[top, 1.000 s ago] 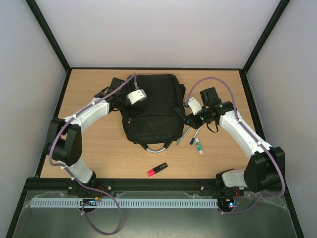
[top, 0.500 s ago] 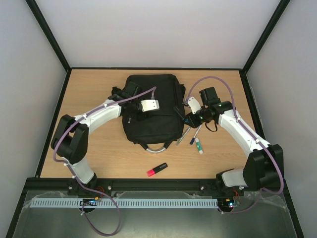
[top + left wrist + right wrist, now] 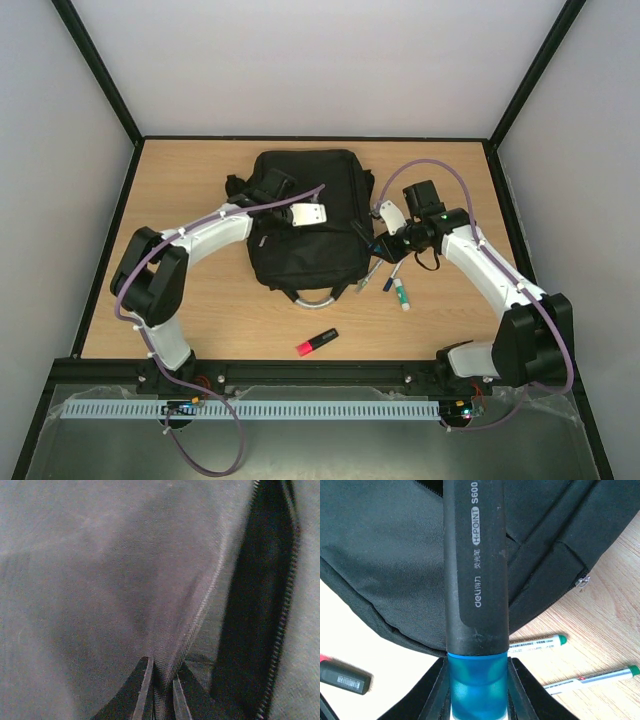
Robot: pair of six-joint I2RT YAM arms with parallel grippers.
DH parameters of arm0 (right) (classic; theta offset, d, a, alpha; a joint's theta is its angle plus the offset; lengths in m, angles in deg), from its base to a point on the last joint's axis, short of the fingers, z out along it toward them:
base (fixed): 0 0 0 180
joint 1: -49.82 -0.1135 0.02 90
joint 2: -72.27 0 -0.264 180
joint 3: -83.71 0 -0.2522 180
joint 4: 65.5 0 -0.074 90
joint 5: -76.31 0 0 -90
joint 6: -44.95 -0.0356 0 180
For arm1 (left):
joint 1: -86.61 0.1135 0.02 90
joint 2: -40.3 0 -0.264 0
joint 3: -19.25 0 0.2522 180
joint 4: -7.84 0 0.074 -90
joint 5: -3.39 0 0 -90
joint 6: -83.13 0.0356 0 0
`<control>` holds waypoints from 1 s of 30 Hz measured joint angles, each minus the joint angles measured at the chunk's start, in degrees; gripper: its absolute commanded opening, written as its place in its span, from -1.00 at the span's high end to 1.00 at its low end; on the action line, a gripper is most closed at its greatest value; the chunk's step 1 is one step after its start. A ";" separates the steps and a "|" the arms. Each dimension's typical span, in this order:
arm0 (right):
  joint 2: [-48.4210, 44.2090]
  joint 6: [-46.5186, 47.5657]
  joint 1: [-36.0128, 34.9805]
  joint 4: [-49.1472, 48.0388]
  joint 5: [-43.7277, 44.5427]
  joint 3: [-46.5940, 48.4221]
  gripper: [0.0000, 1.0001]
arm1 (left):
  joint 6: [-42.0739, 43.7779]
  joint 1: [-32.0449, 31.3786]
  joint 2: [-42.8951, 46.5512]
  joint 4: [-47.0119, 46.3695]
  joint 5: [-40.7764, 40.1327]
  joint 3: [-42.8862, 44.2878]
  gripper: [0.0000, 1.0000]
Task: Pack the student bag
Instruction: Place the stationery in the student bag.
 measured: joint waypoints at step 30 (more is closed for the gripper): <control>18.51 -14.12 -7.52 -1.53 -7.23 10.40 0.83 | -21.07 1.44 -0.13 6.73 6.95 10.14 0.95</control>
